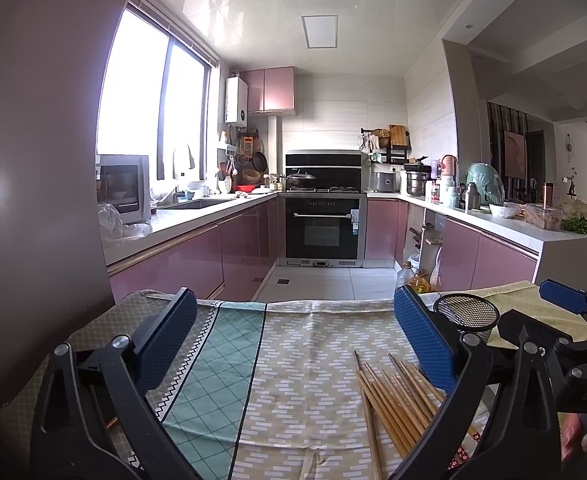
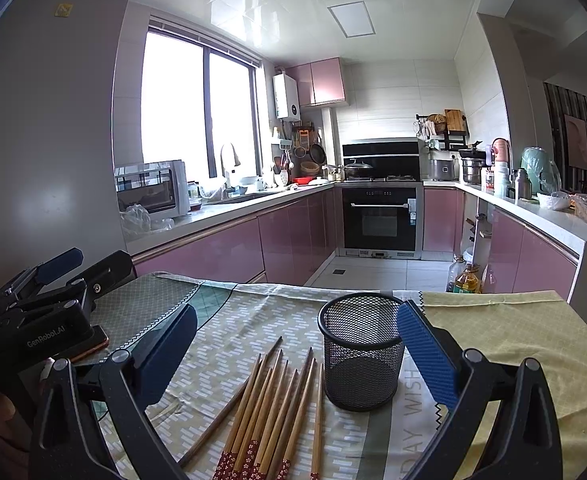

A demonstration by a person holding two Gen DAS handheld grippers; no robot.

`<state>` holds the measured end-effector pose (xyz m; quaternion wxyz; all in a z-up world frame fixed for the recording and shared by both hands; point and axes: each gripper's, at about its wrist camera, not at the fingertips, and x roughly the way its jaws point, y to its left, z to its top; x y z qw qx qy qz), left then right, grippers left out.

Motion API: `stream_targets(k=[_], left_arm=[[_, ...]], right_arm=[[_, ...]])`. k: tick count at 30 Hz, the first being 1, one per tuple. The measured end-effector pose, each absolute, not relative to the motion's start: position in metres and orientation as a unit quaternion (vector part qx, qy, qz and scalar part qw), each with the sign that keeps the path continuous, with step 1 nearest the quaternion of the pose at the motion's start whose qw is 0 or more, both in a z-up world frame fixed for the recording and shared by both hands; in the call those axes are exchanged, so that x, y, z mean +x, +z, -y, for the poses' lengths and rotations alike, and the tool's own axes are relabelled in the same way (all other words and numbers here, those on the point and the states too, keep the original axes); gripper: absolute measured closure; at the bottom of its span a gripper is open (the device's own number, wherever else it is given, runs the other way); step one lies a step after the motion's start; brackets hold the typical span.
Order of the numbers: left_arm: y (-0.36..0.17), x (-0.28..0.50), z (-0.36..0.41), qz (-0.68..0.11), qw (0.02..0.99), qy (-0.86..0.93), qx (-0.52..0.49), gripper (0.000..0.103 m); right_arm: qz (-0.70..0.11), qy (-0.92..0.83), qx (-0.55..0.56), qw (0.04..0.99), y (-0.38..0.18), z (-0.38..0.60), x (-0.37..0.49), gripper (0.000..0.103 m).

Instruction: Organize utensils

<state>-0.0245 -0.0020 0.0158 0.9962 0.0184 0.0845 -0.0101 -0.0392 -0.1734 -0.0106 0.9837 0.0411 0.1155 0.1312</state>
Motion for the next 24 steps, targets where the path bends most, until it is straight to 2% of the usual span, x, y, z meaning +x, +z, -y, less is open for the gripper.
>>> stream_targets(k=[24], left_arm=[[0.0155, -0.0256, 0.0021, -0.084, 0.996, -0.010, 0.016, 0.006]], right_arm=[[-0.115, 0.133, 0.043, 0.984, -0.0092, 0.1737, -0.0395, 0.006]])
